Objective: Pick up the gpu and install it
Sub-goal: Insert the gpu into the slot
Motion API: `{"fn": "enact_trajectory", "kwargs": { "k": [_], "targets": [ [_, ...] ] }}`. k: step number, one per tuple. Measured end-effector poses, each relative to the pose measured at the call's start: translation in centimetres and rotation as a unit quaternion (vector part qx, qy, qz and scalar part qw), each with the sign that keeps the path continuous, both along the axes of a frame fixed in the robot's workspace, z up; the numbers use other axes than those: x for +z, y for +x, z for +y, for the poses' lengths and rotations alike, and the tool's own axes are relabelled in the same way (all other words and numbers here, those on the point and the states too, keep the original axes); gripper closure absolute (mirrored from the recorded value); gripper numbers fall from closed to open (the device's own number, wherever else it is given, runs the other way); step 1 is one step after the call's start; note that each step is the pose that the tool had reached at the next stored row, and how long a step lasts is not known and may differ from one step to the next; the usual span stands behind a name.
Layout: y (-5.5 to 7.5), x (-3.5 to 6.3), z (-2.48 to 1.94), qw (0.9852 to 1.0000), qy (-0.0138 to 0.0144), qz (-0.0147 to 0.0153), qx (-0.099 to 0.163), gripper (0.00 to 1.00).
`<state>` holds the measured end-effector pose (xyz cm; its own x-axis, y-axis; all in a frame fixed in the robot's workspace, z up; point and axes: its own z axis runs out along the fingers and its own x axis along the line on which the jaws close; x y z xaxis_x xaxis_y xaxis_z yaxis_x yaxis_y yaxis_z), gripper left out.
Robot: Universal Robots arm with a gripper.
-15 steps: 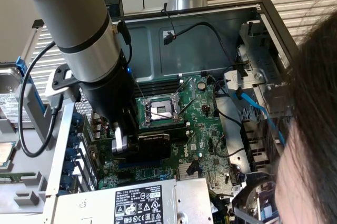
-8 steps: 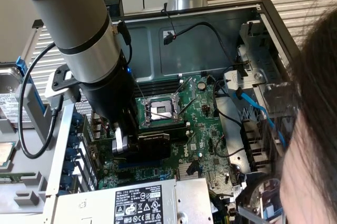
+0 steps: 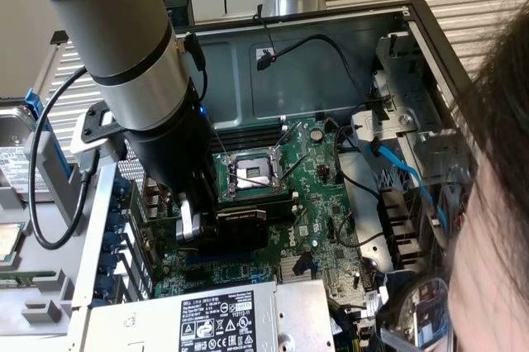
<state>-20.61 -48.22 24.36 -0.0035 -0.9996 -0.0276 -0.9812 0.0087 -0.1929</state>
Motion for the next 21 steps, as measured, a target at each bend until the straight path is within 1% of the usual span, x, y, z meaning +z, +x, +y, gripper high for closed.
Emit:
{"fn": "enact_trajectory", "kwargs": {
  "k": [9,21],
  "targets": [
    [-0.28,-0.07,0.0,1.0,-0.0002,-0.0002,0.0,0.73],
    [-0.3,-0.25,0.0,1.0,0.0,0.0001,0.0,0.73]
  ]
}}
